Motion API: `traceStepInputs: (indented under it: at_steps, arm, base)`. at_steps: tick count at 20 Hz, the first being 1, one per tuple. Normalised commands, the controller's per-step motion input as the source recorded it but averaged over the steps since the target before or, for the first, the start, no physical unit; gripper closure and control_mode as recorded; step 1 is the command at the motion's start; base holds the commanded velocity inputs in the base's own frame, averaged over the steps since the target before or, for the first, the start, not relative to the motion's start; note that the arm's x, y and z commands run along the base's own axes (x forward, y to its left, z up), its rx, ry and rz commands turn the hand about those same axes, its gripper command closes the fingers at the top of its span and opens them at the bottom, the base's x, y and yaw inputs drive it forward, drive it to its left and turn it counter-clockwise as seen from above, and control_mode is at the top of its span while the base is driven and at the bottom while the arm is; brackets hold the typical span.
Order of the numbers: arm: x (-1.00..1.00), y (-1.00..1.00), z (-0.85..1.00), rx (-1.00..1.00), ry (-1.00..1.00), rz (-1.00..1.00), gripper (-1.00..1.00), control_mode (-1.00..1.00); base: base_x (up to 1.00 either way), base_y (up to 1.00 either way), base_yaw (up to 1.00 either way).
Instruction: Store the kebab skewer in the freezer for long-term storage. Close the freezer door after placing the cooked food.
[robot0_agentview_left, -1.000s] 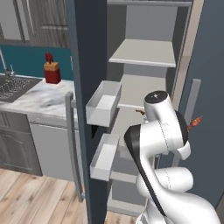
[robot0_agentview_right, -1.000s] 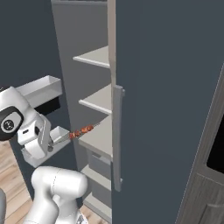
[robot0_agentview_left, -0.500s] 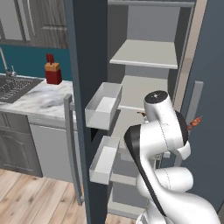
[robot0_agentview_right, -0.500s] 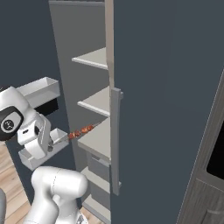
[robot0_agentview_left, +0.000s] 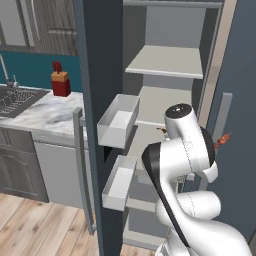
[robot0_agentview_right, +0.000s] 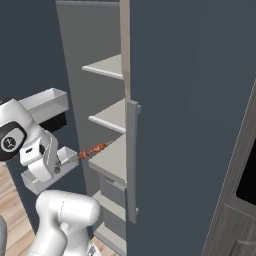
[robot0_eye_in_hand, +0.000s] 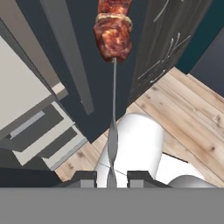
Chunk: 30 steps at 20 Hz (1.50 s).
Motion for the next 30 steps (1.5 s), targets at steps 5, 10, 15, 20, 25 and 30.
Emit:
traceStepInputs:
  at_steps: [5, 10, 15, 20, 25, 30]
  arm:
    - [0.00, 0.05, 0.00, 0.00, 0.00, 0.05, 1.00, -1.00]
    - [-0.01, 0.15, 0.00, 0.00, -0.01, 0.19, 1.00, -1.00]
    - [-0.15, 0.19, 0.00, -0.01, -0.06, 0.12, 1.00, -1.00]
    - [-0.01, 0.00, 0.00, 0.00, -0.07, 0.12, 1.00, -1.00]
    - [0.03, 0.00, 0.00, 0.00, -0.19, 0.24, 1.00, -1.00]
    - [0.34, 0.00, 0.00, 0.00, 0.00, 0.20, 1.00, -1.00]
  base:
    - [0.00, 0.00, 0.00]
    - [0.00, 0.00, 0.00]
    - [0.00, 0.00, 0.00]
    - [0.00, 0.00, 0.00]
    - [0.00, 0.00, 0.00]
    - [0.00, 0.00, 0.00]
